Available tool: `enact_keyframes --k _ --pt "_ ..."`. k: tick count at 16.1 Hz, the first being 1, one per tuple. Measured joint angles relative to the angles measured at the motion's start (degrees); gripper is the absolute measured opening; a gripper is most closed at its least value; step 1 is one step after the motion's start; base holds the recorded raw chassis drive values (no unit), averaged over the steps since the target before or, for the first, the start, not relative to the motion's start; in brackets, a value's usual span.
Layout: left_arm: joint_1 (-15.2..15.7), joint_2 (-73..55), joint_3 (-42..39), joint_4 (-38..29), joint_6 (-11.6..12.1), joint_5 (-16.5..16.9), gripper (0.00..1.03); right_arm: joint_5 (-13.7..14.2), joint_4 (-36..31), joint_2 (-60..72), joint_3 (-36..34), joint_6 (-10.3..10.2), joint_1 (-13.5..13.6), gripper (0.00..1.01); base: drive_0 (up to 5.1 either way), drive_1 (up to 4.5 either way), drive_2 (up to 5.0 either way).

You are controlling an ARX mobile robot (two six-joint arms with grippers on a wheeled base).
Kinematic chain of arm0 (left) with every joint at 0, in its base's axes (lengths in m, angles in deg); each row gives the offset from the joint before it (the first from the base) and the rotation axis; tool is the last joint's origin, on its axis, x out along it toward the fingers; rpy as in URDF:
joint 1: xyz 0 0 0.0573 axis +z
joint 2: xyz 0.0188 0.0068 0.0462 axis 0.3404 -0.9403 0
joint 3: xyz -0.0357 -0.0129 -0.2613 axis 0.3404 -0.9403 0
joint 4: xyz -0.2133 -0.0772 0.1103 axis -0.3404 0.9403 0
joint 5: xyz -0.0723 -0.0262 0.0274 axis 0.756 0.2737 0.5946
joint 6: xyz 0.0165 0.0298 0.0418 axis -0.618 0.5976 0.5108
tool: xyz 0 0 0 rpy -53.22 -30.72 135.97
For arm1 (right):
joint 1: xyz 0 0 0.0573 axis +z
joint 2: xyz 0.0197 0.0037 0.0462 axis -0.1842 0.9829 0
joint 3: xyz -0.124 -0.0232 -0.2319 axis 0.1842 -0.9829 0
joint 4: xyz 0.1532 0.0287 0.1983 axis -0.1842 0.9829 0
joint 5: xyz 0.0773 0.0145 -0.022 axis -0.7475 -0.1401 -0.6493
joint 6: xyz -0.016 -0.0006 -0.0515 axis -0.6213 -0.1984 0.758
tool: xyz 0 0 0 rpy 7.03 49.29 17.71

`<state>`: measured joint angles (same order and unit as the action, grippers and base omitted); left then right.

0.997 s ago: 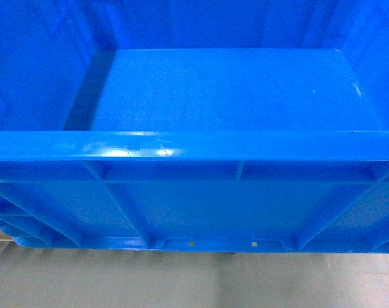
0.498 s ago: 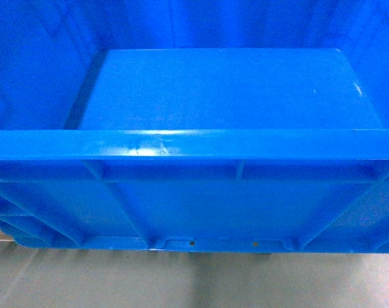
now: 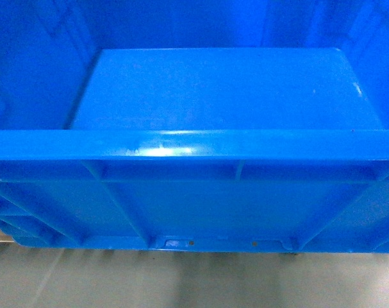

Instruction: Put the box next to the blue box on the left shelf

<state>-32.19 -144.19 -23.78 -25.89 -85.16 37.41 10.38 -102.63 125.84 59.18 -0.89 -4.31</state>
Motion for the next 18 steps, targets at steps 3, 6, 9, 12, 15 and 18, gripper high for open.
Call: enact_keyframes --k 3,6,9,12,15,18 --pt "0.0 0.0 0.0 0.07 -0.02 -0.02 0.18 -0.02 0.11 0.02 0.0 0.0 0.0 0.21 -5.0 2.44 2.4" --pt "0.0 0.0 0.0 -0.02 -0.02 0.0 0.18 -0.04 0.07 0.02 0.0 0.0 0.0 0.21 -5.0 2.44 2.4" --pt "0.0 0.0 0.0 -0.04 -0.04 -0.02 0.18 -0.04 -0.04 0.02 0.0 0.02 0.0 0.21 -5.0 2.43 2.4" --pt "0.0 0.0 0.0 0.0 -0.04 0.0 0.18 -0.04 -0.02 0.02 0.0 0.0 0.0 0.21 -5.0 2.43 2.4" --pt "0.0 0.0 0.0 0.02 -0.07 0.0 0.18 -0.02 0.0 0.02 0.0 0.02 0.0 0.21 -5.0 2.43 2.4" --pt "0.0 0.0 0.0 0.02 -0.02 0.0 0.18 -0.02 0.04 0.02 0.0 0.0 0.0 0.21 -5.0 2.43 2.4"
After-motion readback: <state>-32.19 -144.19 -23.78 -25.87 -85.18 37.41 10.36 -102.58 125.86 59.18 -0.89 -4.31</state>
